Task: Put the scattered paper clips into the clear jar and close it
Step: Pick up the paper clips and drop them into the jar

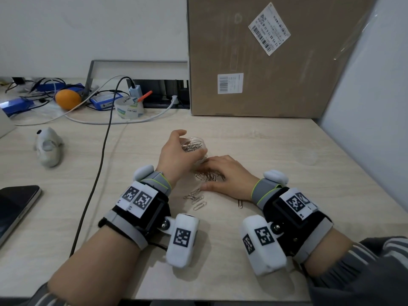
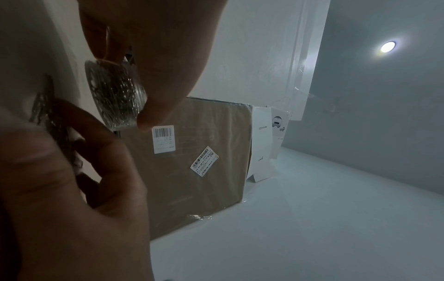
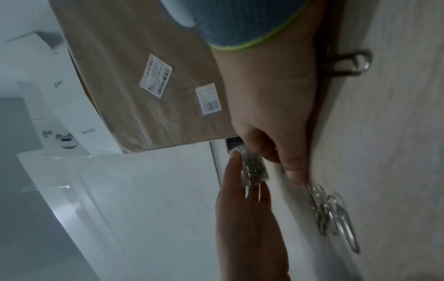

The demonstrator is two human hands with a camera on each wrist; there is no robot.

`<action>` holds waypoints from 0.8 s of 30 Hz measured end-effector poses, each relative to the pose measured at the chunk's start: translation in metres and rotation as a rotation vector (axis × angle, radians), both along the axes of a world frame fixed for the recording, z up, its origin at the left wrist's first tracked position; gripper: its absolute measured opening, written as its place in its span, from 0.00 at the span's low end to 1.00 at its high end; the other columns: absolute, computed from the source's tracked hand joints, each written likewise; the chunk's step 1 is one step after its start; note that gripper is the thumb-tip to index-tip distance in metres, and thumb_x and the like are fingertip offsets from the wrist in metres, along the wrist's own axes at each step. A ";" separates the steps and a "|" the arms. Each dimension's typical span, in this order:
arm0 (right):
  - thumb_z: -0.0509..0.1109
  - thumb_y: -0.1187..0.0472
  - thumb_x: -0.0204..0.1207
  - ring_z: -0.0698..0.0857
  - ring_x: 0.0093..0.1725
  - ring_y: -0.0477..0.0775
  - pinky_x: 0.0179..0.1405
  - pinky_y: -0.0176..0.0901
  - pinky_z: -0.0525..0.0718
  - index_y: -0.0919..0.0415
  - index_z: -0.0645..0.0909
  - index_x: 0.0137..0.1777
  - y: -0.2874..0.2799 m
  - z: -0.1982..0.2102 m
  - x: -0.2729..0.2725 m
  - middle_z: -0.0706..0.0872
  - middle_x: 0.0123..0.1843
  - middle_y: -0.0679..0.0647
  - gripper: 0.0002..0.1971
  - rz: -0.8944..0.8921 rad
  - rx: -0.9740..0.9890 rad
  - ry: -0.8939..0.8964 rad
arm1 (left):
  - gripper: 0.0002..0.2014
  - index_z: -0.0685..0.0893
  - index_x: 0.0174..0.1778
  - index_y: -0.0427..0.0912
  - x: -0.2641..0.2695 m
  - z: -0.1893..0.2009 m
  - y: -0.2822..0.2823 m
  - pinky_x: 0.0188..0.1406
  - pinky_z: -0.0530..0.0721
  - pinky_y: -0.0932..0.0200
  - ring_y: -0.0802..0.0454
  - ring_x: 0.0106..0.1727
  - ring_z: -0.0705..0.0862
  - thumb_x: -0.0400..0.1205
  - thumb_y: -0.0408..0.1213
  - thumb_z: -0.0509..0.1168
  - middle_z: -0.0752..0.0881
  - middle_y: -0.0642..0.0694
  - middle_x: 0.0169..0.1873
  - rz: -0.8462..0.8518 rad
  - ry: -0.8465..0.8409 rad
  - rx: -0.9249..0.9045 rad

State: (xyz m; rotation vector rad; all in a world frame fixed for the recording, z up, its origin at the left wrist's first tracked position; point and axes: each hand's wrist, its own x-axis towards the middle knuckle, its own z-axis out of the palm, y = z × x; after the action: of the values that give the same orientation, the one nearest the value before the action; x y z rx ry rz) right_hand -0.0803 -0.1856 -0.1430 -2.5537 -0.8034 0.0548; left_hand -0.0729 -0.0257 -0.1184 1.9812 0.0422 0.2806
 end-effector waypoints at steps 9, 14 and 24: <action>0.68 0.60 0.76 0.76 0.51 0.56 0.52 0.47 0.73 0.64 0.79 0.51 0.005 0.002 -0.002 0.78 0.51 0.60 0.08 -0.050 0.105 -0.015 | 0.35 0.70 0.73 0.45 -0.001 -0.003 0.001 0.62 0.82 0.47 0.47 0.58 0.84 0.71 0.42 0.77 0.80 0.47 0.56 -0.016 0.022 -0.034; 0.67 0.64 0.76 0.78 0.51 0.57 0.49 0.40 0.71 0.64 0.80 0.51 0.004 0.002 -0.001 0.80 0.51 0.60 0.06 -0.097 0.131 -0.033 | 0.34 0.71 0.72 0.45 0.001 -0.005 0.001 0.62 0.82 0.48 0.47 0.58 0.83 0.71 0.42 0.77 0.81 0.48 0.55 -0.011 0.036 -0.029; 0.75 0.66 0.68 0.77 0.35 0.38 0.39 0.19 0.71 0.62 0.87 0.39 -0.007 0.005 0.006 0.85 0.37 0.51 0.01 -0.322 0.477 -0.138 | 0.34 0.72 0.71 0.46 0.001 -0.006 0.002 0.59 0.83 0.52 0.49 0.57 0.83 0.70 0.44 0.77 0.81 0.47 0.58 -0.040 0.053 -0.010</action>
State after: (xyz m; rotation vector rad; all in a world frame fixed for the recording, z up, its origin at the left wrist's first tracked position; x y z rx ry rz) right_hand -0.0740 -0.1926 -0.1376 -2.2076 -0.3814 -0.3732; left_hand -0.0719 -0.0241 -0.1247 1.9771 0.0374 0.2014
